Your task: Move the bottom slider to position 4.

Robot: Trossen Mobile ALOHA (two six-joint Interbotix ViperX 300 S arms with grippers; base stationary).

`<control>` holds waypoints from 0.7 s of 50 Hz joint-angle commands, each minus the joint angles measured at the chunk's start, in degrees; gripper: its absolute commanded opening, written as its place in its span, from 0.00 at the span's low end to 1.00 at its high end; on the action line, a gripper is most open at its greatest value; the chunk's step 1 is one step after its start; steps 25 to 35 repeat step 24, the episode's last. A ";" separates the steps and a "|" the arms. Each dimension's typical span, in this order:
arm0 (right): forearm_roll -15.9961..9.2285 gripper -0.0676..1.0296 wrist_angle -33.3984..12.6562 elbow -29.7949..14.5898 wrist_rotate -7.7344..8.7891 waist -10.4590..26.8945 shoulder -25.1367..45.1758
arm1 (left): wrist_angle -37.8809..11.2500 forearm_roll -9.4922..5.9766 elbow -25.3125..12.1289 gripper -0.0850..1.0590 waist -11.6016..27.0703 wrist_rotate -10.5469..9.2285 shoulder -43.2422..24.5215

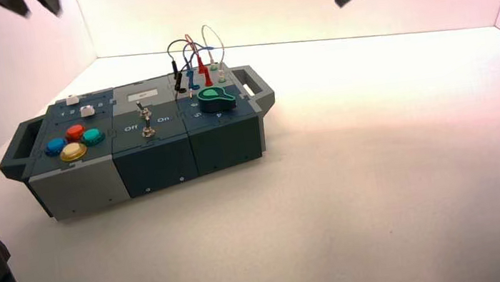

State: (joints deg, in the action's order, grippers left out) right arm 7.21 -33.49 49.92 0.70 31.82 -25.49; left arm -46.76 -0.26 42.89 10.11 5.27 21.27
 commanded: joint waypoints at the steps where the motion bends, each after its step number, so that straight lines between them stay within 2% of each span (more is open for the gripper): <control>1: 0.18 0.53 0.70 -0.79 -0.18 -0.35 0.97 | 1.23 -0.09 0.88 0.64 1.32 0.09 -1.85; 15: 0.18 0.53 0.79 -1.14 -0.18 -0.62 2.81 | 2.90 0.00 1.32 0.64 1.85 -0.09 1.85; 35: 0.18 0.53 0.79 -1.14 -0.18 -0.70 2.72 | 3.16 -0.09 1.58 0.64 1.85 -0.18 2.11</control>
